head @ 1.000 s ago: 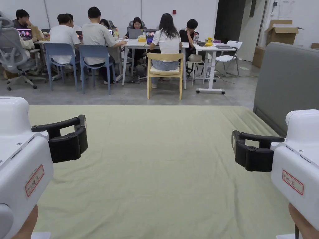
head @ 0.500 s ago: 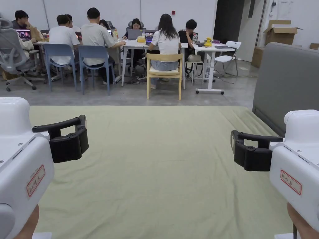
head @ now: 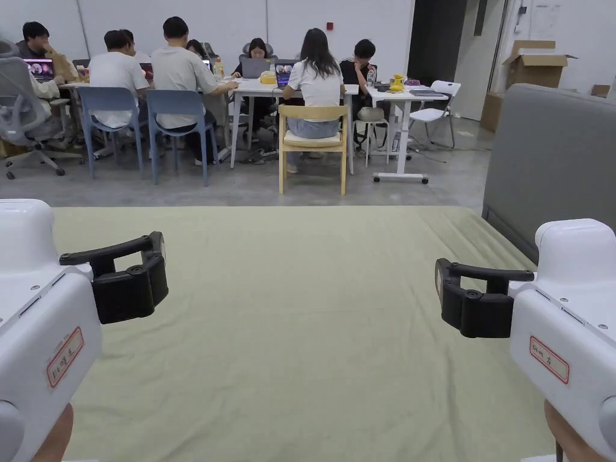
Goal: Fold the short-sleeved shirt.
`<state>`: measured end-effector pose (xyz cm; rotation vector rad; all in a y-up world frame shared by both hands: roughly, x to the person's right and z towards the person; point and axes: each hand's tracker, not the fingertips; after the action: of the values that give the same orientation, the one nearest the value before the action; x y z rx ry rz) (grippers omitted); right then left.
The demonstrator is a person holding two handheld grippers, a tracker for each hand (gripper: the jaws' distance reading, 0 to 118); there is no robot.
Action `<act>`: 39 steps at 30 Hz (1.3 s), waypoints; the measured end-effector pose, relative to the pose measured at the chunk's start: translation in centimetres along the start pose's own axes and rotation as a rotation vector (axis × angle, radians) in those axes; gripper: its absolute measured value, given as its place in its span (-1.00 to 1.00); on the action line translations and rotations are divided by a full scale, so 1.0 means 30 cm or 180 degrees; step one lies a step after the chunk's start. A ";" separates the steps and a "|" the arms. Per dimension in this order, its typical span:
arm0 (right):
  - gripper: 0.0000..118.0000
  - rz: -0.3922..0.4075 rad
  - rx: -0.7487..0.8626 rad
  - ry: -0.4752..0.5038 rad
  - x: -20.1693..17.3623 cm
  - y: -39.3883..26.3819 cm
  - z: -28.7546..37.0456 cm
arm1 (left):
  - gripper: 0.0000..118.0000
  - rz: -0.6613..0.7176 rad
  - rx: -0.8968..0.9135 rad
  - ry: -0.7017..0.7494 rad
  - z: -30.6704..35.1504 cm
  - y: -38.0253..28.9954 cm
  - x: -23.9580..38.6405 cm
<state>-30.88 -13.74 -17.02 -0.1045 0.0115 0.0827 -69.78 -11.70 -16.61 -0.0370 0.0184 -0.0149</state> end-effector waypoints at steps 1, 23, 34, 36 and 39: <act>1.00 0.0001 0.0005 -0.0006 -0.001 0.000 0.001 | 1.00 0.0009 0.0002 0.0000 0.000 0.000 -0.001; 1.00 -0.0249 -0.0274 -0.0067 -0.014 0.018 0.003 | 1.00 0.0110 -0.0006 -0.0015 -0.026 0.013 -0.012; 1.00 -0.0469 -0.0209 0.0074 -0.023 0.036 0.021 | 1.00 0.0053 0.0002 -0.0068 -0.027 0.020 0.017; 1.00 -0.0436 -0.0161 0.0035 -0.026 0.036 0.021 | 1.00 0.0049 -0.0006 -0.0074 -0.028 0.017 0.021; 1.00 -0.0430 -0.0134 0.0042 -0.022 0.032 0.020 | 1.00 0.0048 -0.0022 -0.0084 -0.031 0.014 0.026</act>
<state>-31.62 -12.78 -16.50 -0.1475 0.0158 -0.0527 -69.02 -11.34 -17.57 -0.0440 -0.0076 0.0006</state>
